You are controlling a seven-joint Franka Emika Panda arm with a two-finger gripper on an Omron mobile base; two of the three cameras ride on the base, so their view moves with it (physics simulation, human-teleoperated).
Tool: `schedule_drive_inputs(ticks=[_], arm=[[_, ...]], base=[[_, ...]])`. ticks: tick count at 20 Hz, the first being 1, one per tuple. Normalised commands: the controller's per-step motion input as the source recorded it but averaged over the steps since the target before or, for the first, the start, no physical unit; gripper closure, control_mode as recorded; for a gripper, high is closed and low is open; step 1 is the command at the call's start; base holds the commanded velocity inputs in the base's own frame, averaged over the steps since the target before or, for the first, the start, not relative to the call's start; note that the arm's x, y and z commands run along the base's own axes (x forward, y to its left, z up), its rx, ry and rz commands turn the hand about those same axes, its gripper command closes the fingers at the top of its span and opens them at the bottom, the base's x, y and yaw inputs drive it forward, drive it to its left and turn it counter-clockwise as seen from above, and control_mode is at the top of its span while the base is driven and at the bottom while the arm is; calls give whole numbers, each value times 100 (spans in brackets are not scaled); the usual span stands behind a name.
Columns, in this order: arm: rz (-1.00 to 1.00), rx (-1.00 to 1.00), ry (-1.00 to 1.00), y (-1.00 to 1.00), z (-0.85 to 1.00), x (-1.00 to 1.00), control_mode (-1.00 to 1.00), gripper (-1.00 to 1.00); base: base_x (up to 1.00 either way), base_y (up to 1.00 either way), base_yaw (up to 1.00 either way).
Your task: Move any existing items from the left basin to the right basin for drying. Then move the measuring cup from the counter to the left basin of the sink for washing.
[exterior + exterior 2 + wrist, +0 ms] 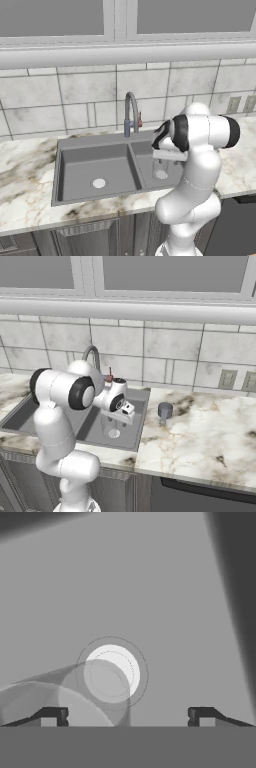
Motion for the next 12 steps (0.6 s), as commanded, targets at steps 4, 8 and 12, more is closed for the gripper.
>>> schedule_drive_inputs(ticks=[4,8,12], arm=[[0,0,0,-9,46,0,-100,-100],[0,0,0,-12,48,0,-100,-100],[0,0,0,-22,42,0,-100,-100]], base=[[0,0,0],[0,0,0],[0,0,0]])
